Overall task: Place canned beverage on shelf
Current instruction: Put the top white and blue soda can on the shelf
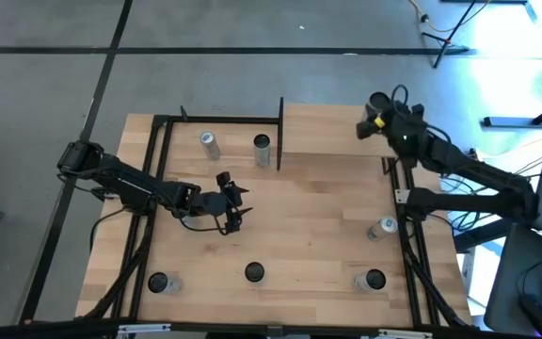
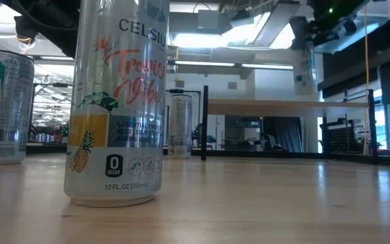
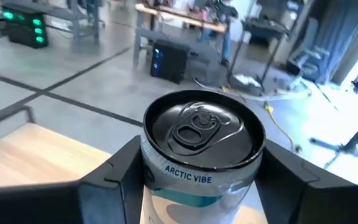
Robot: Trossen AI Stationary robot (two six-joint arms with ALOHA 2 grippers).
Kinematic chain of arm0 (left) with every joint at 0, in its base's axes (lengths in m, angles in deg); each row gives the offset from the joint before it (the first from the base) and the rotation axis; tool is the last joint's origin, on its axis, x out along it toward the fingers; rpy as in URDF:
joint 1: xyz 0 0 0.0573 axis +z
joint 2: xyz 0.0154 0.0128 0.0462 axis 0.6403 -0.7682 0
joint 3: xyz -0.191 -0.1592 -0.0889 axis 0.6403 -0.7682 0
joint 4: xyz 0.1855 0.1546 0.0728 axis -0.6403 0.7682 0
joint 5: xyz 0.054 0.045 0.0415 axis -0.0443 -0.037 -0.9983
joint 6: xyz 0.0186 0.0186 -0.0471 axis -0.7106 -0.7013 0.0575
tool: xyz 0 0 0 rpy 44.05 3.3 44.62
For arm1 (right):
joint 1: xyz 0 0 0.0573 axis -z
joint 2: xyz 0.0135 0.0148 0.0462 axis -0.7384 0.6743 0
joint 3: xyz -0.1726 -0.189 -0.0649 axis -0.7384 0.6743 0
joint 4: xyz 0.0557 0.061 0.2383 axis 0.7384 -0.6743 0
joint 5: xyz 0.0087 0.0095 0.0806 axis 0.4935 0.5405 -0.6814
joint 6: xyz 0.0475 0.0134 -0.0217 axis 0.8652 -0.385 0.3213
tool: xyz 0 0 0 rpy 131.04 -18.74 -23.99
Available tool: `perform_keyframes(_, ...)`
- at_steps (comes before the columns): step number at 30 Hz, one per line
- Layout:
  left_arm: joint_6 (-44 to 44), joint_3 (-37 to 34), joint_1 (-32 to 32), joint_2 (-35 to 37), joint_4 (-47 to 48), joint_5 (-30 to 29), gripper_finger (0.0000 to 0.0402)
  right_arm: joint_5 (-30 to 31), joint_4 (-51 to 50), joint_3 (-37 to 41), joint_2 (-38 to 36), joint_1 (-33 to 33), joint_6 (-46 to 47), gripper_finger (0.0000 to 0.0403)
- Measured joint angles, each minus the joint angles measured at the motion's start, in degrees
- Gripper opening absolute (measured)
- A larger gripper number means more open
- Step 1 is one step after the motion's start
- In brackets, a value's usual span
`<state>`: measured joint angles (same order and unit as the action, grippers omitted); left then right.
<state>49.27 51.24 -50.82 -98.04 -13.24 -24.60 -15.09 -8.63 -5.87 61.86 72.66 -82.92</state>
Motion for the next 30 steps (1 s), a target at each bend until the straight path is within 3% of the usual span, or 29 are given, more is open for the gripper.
perform_keyframes(8,0.0,0.0,0.0,0.0,0.0,0.0,0.0247,-3.8,-1.1,0.0,2.0,10.9,3.1,0.0214)
perform_keyframes(20,0.6,0.0,0.0,0.0,0.0,0.1,0.0247,-4.0,-2.0,2.4,2.0,15.1,4.7,0.0216)
perform_keyframes(30,0.4,0.0,0.0,0.0,0.0,0.2,0.0247,-5.0,-1.6,2.5,1.2,15.1,2.6,0.0308)
